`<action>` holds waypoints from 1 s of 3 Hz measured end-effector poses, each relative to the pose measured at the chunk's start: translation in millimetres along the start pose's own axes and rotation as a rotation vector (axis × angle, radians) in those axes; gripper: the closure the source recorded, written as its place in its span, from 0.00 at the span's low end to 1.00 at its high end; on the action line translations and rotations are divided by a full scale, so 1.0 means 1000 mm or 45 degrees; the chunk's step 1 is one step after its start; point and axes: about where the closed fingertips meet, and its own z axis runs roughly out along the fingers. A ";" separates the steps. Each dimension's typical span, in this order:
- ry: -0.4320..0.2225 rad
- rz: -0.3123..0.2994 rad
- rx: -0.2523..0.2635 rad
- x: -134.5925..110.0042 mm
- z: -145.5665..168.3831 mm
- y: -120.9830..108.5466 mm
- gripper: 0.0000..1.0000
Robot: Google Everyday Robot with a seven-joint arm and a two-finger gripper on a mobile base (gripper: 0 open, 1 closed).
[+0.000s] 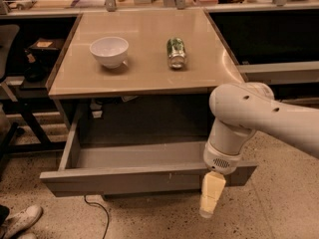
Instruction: Open top drawer
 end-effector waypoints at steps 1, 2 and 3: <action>0.002 0.034 -0.001 0.019 -0.010 0.014 0.00; 0.009 0.078 -0.019 0.044 -0.014 0.032 0.00; 0.009 0.078 -0.019 0.044 -0.014 0.032 0.00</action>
Offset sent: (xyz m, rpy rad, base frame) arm -0.0469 -0.0371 0.0248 -0.0169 0.0261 -0.0633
